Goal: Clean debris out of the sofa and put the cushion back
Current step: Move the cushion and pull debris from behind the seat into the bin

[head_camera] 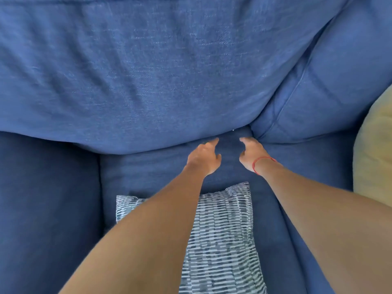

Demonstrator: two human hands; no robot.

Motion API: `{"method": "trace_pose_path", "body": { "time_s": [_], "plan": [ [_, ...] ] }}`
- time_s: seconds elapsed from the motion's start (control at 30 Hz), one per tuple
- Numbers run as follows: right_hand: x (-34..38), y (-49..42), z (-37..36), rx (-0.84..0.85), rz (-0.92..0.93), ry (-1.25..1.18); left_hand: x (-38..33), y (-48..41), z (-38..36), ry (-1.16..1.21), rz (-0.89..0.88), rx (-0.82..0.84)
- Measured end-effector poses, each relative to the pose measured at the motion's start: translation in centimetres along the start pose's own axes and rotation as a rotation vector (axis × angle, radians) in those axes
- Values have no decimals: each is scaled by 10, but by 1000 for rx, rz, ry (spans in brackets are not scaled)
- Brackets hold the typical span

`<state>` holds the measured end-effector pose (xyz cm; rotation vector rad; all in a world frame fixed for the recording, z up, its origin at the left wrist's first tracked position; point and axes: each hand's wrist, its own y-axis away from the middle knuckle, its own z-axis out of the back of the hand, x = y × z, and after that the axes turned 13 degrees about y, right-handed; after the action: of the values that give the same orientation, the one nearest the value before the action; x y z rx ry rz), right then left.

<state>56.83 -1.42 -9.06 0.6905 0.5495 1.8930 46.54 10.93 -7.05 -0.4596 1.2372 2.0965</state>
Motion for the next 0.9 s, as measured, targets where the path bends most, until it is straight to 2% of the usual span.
{"method": "trace_pose_path", "body": {
  "time_s": [0.13, 0.3, 0.5, 0.67, 0.9],
  "plan": [
    [-20, -40, -5, 10, 74, 60, -12, -47, -25, -46, -109, 25],
    [-29, -77, -1, -29, 151, 94, -18, -85, -36, -151, -57, 103],
    [-30, -96, 3, 39, 177, 128, -25, -101, -37, -272, 8, 156],
    [-22, -104, 9, 92, 186, 165, -24, -108, -36, -273, 32, 130],
    [-19, -94, 12, 37, 163, 192, -23, -99, -34, -225, 3, 86]
  ]
}}
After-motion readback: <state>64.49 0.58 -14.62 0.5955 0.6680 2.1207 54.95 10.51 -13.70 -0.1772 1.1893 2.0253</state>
